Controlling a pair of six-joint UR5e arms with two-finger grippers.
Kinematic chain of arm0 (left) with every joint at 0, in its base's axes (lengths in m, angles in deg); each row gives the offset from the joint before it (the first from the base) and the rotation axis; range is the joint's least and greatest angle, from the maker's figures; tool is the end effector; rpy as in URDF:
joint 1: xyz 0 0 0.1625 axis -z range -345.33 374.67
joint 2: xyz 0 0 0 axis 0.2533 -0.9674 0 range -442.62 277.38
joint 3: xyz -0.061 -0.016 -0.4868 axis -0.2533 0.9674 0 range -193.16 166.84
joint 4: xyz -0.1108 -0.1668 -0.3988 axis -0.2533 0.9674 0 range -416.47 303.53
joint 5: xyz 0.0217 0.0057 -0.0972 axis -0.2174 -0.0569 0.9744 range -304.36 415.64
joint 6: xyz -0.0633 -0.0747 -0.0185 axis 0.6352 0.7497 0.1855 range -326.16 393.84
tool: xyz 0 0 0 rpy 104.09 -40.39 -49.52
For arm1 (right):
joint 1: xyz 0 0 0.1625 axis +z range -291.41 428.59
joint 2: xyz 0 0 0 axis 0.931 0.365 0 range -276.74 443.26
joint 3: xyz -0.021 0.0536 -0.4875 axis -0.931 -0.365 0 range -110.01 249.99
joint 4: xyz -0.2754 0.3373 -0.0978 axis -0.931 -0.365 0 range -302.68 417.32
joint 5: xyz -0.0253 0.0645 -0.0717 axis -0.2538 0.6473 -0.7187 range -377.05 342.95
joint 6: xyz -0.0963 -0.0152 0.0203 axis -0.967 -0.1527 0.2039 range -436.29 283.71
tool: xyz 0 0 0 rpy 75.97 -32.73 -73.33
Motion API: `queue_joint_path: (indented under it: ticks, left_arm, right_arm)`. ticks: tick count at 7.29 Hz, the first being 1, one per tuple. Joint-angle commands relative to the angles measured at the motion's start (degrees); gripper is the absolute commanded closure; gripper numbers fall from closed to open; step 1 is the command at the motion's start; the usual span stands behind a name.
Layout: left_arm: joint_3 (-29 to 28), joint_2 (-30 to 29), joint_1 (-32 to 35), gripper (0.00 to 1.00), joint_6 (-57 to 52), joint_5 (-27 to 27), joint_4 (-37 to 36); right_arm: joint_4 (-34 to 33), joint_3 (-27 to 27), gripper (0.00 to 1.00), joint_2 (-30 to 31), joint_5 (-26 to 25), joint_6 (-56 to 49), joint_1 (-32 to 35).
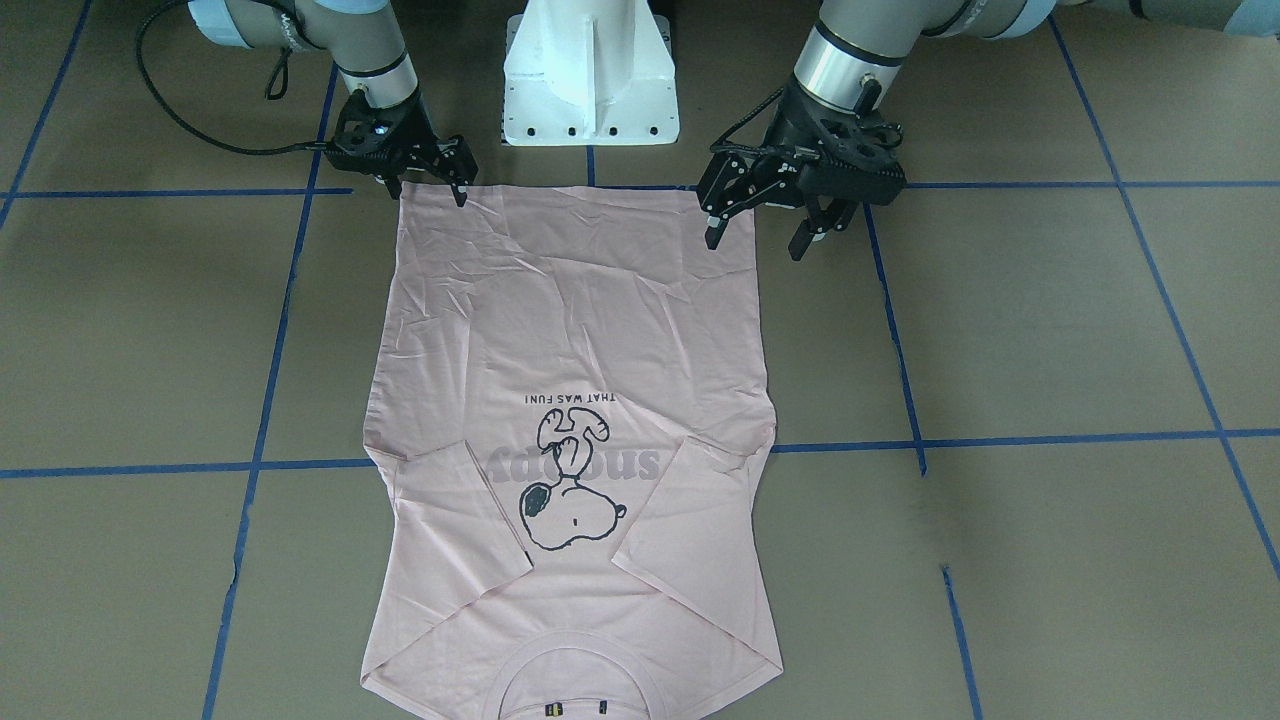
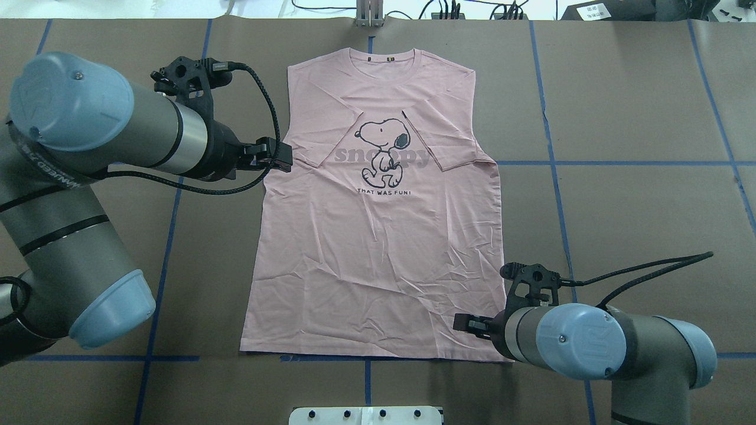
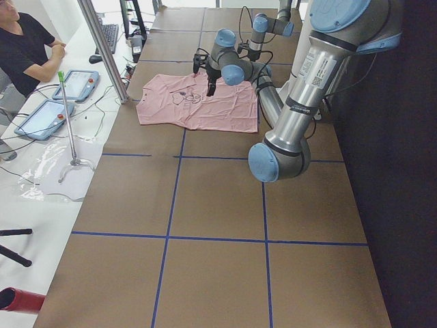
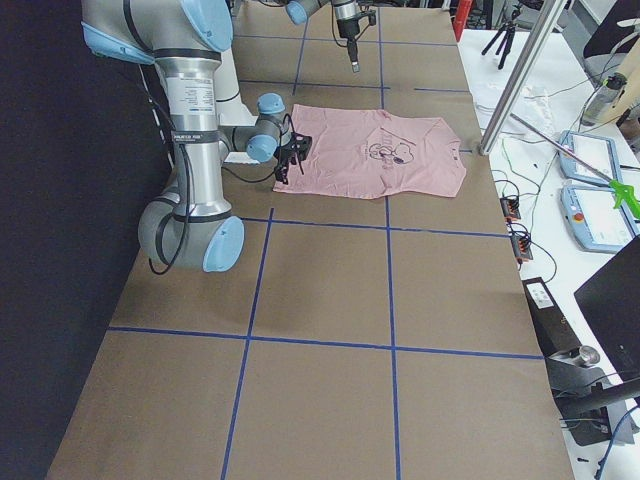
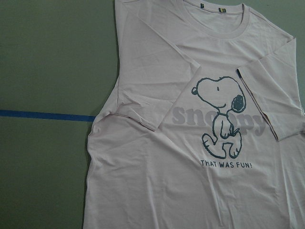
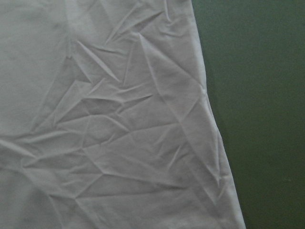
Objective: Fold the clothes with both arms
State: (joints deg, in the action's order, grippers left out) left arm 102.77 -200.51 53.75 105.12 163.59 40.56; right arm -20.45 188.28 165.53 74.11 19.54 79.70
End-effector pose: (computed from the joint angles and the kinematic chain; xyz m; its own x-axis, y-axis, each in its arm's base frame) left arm 0.4107 -0.4657 0.2116 0.4835 0.0007 -0.8753 0.2486 0.9587 0.1381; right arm -0.5156 -0.2350 0.3903 0.6320 0.2276 0.7408 -0.2432 0.9659 -0.0893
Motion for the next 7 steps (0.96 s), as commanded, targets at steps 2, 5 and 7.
queue_joint_path:
  ticks: [2, 5, 7]
  left_arm:
    - [0.35, -0.06, -0.05, 0.00, 0.01, -0.01, 0.00]
    - [0.44, -0.14, -0.05, 0.00, 0.01, -0.01, 0.09]
    - [0.44, -0.14, -0.05, 0.00, 0.01, -0.01, 0.09]
  right_arm:
    - [-0.09, -0.34, 0.01, 2.35, 0.15, 0.50, -1.18]
    - [-0.09, -0.52, 0.11, 3.24, 1.65, 0.50, -1.09]
    - [-0.18, -0.52, 0.14, 3.24, 2.52, 0.50, -1.09]
